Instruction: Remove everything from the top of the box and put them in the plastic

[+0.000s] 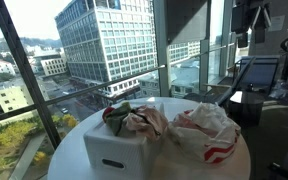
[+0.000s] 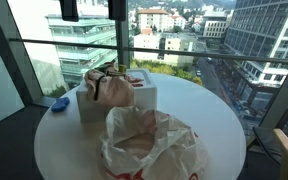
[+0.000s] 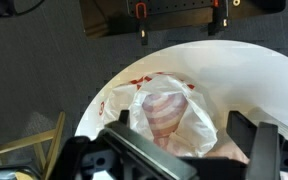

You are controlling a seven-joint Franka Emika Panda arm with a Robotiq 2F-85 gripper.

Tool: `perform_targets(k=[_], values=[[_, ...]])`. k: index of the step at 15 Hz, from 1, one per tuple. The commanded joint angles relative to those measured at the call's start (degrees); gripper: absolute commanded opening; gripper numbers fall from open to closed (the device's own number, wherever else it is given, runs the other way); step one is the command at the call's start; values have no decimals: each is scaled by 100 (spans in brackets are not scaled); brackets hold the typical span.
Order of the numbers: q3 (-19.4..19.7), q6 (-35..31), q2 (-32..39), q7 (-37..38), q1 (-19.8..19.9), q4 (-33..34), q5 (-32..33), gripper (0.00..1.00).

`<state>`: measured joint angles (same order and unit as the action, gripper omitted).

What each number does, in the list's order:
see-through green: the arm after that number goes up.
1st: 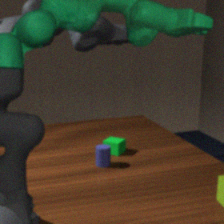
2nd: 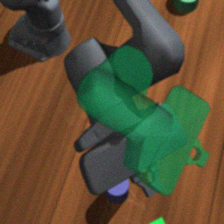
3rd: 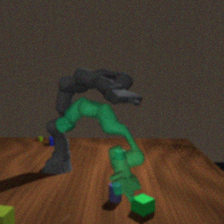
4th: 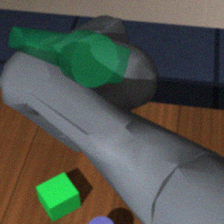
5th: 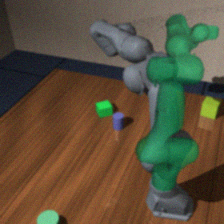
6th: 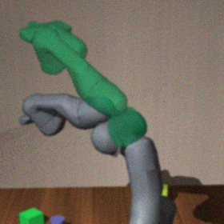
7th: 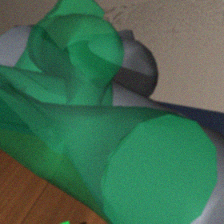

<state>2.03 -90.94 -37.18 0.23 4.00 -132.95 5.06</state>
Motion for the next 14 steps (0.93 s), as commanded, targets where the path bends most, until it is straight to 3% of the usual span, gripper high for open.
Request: perform_targets(k=[1, 7, 11, 14], values=[[22, 18, 6, 15, -32, 17, 11, 100], [-109, -185, 179, 59, -210, -36, -213, 100], [-523, -1333, 884, 189, -576, 110, -380, 100], [-978, -2221, 1593, 1016, -576, 366, -166, 100]])
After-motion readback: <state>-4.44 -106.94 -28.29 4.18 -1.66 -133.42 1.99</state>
